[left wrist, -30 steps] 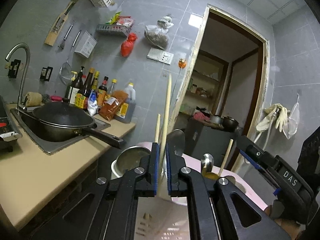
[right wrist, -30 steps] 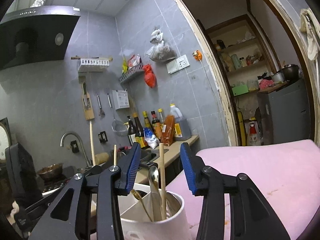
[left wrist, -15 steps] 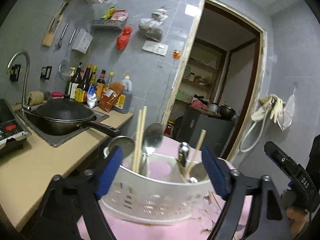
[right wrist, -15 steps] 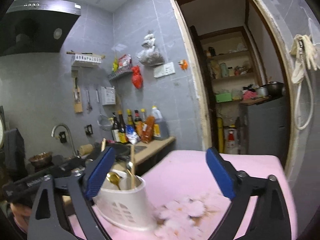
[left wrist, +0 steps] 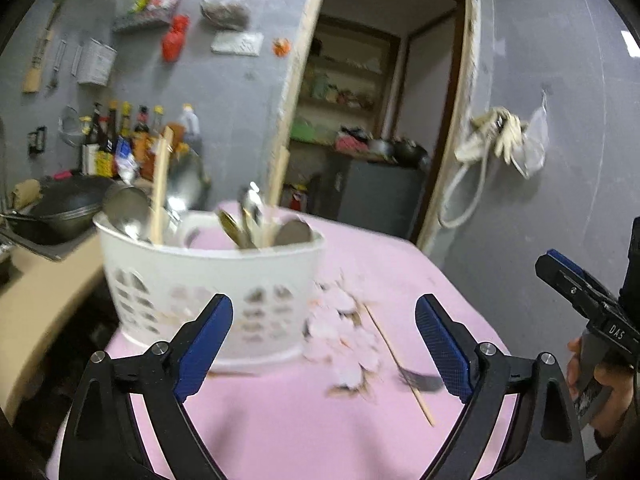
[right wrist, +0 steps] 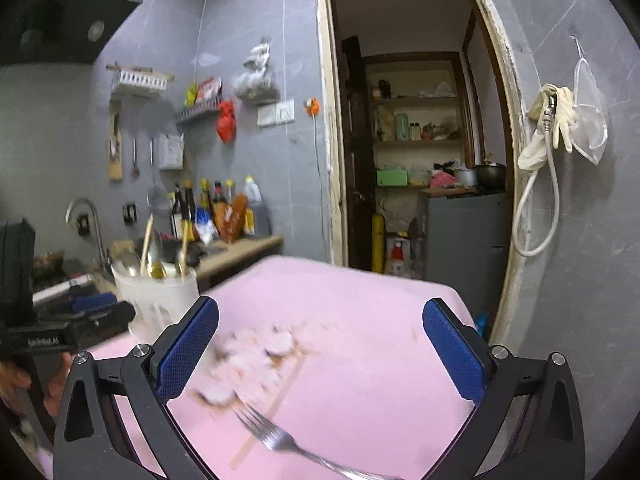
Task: Organize utensils
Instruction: 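Move both open grippers back over the steel fork and last chopstick, then close the right gripper on the steel fork while the left gripper grasps the last chopstick, then lift the chopstick with the left gripper while the right gripper lifts the fork to the caddy, then open both grippers to drop the fork and chopstick into the caddy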
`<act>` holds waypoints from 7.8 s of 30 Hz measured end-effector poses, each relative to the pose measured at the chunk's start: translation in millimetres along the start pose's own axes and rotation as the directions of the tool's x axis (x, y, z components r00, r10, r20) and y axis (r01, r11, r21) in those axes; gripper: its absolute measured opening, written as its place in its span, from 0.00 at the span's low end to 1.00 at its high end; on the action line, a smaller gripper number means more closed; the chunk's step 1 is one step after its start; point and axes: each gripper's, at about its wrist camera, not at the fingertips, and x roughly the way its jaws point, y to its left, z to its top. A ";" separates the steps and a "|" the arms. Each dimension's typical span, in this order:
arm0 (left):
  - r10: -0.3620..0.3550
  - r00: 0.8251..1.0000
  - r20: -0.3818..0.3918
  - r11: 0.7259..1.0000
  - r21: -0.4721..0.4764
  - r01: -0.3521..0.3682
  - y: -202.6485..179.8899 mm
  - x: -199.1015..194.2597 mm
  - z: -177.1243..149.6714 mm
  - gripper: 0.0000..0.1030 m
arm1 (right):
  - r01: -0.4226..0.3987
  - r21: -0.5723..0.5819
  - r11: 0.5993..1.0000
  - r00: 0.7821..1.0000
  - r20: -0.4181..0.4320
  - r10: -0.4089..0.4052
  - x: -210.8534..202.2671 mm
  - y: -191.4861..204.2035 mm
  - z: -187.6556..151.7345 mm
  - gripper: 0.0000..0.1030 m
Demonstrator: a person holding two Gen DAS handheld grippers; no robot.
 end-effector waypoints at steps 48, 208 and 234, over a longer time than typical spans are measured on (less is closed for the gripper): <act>-0.107 0.806 -0.582 0.989 0.023 0.148 -59.4 147.1 -24.9 0.30 | -0.008 0.081 0.997 0.841 -0.538 0.051 82.9 -63.2 -73.8 0.10; 0.289 0.838 0.463 0.949 -0.254 -0.188 150.4 -3.5 62.4 0.02 | -0.290 0.046 0.956 0.946 0.166 0.279 160.1 141.7 28.4 0.22; 0.238 0.937 0.256 0.969 -0.127 -0.212 116.9 -25.3 57.1 0.53 | -0.185 0.034 0.982 0.963 0.204 0.174 115.8 131.8 29.3 0.89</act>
